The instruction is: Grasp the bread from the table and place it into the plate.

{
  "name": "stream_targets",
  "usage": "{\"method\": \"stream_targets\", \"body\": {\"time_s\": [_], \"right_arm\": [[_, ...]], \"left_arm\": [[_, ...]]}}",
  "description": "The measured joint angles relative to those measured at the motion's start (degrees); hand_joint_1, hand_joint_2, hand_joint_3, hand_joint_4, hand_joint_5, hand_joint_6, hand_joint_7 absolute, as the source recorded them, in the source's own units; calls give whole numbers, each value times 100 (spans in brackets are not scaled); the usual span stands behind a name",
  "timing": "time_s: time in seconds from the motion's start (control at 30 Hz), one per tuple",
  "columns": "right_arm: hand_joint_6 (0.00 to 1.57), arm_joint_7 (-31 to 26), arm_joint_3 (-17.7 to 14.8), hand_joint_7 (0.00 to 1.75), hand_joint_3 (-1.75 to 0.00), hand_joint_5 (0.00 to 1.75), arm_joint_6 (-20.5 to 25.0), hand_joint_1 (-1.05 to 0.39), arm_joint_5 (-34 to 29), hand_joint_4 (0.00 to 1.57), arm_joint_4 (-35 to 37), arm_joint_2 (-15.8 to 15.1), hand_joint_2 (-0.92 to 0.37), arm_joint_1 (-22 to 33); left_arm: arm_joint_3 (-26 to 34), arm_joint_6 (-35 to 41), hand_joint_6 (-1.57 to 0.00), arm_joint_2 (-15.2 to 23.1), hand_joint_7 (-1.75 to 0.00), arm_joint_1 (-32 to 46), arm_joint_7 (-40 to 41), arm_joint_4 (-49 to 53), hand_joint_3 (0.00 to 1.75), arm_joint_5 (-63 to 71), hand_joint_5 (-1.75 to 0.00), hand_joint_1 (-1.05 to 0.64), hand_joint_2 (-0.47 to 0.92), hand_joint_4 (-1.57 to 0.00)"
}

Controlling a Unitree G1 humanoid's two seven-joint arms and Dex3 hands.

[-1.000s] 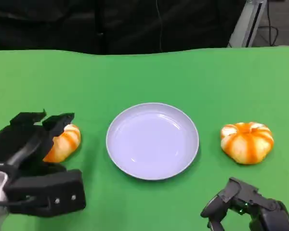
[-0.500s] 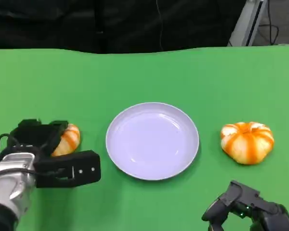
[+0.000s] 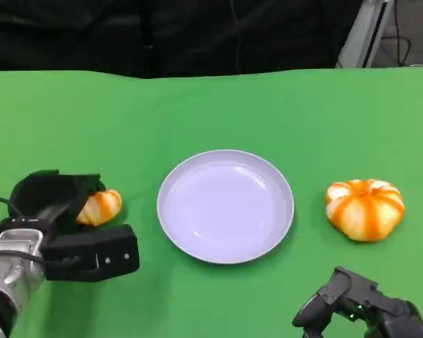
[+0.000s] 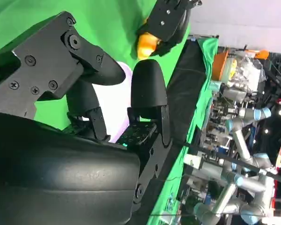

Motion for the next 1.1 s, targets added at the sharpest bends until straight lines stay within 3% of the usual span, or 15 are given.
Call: {"method": "stream_targets", "body": {"time_s": [0.07, 0.13, 0.2, 0.3, 0.5, 0.7, 1.1], "right_arm": [[75, -1, 1, 133, -121, 160, -1, -10, -1, 69, 0, -1, -40, -13], [76, -5, 1, 133, -121, 160, -2, -9, -2, 69, 1, -4, -40, -20], [76, -8, 2, 133, -121, 161, -6, -10, -1, 69, 3, -7, -40, -21], [76, -10, 1, 133, -122, 160, -12, -11, 4, 69, 6, -9, -40, -18], [76, -12, 17, 133, -122, 160, -13, -11, 2, 69, 9, -9, -39, -25], [76, -12, 24, 132, -122, 160, -12, -10, 3, 69, 10, -13, -39, -40], [77, -91, 99, 132, -123, 159, -20, -12, -100, 70, -9, 11, -39, 13]], "left_arm": [[2, -238, -61, 59, -174, 71, 239, -253, 13, -16, -175, -17, 92, -86], [23, -355, -62, 78, -175, 99, 428, -565, 67, -22, -175, -18, 65, -86], [101, -438, -66, 105, -175, 113, 542, -870, 107, -48, -175, -17, 45, -88], [221, -602, -70, 188, -175, 133, 714, -1293, 127, -66, -175, -14, 36, -90], [429, -821, -72, 205, -175, 261, 943, -2160, 140, -118, -175, -14, 29, -93], [455, -828, -73, -207, -175, 354, 792, -2669, 142, -314, -175, -15, 27, -94], [118, -878, -74, -1205, -174, -268, 255, -1699, 134, -422, -175, -16, 34, -96]]}}
